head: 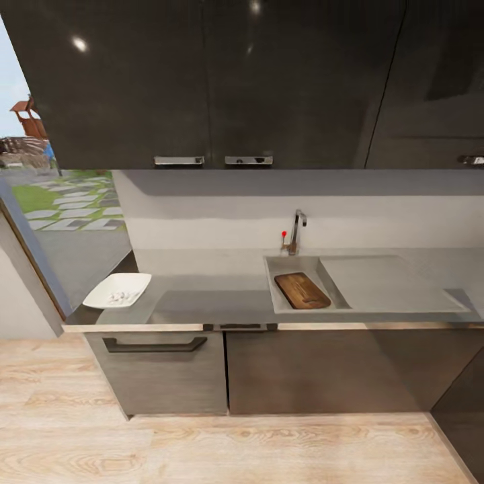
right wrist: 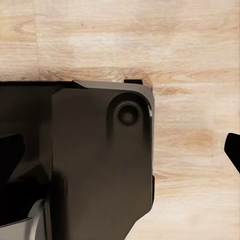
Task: In the kitchen, take the Vidalia onion out of the sink, dice it on the chopping board with the paring knife, put the diced onion into the bowl on the countertop, then place both the paring knife and the chopping board into the sink.
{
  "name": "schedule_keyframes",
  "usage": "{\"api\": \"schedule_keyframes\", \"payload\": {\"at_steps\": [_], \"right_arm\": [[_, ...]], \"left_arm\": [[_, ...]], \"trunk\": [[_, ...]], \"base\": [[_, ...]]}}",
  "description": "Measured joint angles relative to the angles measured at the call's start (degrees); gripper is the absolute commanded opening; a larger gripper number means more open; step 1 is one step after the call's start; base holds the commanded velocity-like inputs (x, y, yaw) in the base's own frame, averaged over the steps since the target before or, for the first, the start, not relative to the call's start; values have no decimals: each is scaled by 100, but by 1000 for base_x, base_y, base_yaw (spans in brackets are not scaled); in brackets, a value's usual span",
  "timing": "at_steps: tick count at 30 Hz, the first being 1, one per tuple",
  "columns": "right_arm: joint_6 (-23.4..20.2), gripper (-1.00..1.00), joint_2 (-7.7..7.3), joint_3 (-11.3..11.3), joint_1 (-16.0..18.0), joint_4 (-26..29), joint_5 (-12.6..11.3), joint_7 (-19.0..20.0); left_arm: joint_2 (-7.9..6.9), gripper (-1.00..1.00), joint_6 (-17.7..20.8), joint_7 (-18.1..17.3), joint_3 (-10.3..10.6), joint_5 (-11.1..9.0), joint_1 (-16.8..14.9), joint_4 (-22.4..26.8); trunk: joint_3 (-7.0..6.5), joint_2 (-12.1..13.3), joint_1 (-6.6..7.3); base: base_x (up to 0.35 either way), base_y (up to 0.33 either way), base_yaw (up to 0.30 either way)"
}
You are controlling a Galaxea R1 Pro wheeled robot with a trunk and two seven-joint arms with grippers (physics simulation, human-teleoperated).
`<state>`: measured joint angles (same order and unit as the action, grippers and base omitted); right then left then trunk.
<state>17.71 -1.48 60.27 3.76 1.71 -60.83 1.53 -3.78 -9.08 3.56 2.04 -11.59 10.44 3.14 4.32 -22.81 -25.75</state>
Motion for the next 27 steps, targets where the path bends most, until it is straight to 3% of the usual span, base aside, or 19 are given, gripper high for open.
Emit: {"api": "schedule_keyframes", "payload": {"at_steps": [12,27], "right_arm": [[0,100,-2,-6,0,-2,3,-2],[-4,100,16,-4,0,8,10,-5]], "left_arm": [[0,100,0,0,0,0,-1,0],[0,100,0,0,0,0,0,0]], "trunk": [[-109,0,0],[-120,1,0]], "base": [[0,0,0],[0,0,0]]}}
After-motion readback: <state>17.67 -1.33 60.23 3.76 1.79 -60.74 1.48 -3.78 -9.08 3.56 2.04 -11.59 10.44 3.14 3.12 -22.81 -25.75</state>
